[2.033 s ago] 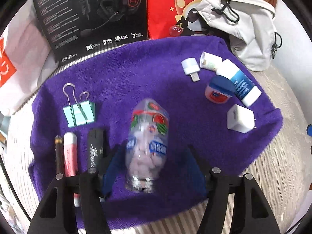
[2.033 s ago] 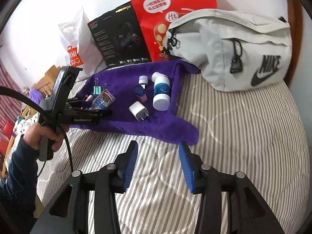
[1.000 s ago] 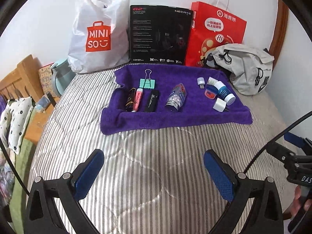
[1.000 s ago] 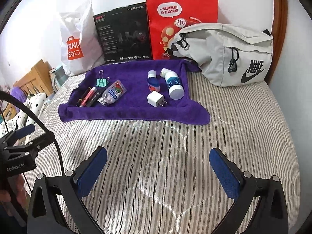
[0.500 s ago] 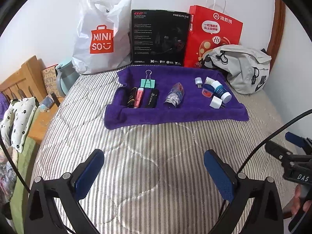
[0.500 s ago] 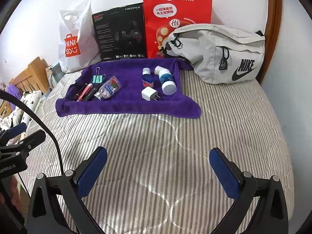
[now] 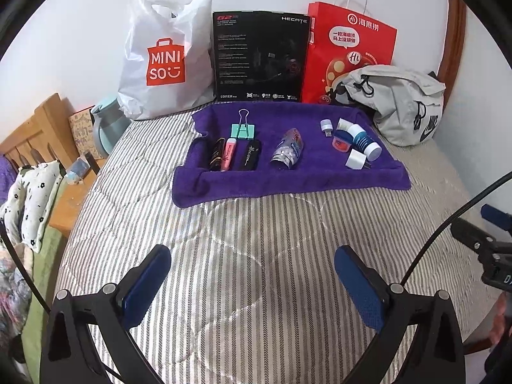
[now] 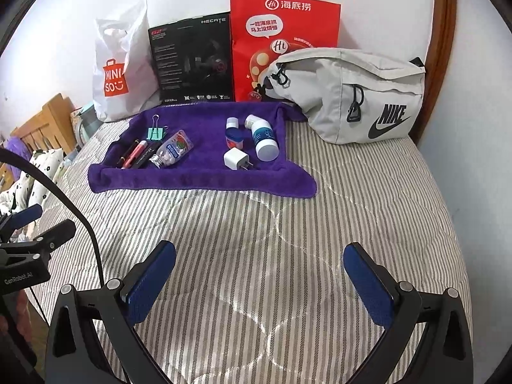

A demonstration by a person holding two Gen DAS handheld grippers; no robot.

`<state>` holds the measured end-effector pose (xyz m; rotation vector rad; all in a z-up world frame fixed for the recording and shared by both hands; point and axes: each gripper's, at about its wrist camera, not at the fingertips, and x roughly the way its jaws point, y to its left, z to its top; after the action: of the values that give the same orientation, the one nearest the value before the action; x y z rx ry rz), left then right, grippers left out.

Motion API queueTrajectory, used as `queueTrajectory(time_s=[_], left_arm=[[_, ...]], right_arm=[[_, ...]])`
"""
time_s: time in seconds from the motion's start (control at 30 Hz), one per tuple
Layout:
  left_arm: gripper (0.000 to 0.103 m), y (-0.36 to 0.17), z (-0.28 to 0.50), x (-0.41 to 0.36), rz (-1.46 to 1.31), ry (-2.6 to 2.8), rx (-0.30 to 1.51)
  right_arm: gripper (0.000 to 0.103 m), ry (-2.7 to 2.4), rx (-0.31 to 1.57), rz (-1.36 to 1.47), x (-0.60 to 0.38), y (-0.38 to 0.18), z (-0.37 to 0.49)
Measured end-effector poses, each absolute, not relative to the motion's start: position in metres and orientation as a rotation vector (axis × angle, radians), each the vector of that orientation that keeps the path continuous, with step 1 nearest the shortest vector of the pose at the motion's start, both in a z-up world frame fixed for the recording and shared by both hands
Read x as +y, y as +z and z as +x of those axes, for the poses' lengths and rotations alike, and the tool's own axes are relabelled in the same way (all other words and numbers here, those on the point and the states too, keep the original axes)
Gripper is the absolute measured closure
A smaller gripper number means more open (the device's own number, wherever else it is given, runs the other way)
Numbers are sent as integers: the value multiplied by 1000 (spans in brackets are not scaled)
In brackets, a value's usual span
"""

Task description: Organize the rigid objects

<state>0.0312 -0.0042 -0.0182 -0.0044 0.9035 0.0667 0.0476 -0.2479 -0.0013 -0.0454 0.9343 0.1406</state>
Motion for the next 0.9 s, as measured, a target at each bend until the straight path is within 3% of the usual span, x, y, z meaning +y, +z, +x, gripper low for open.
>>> queueTrajectory(time_s=[0.9], left_arm=[[0, -15, 27, 3, 6, 89, 902]], right_arm=[[0, 143, 917, -54, -249, 5, 41]])
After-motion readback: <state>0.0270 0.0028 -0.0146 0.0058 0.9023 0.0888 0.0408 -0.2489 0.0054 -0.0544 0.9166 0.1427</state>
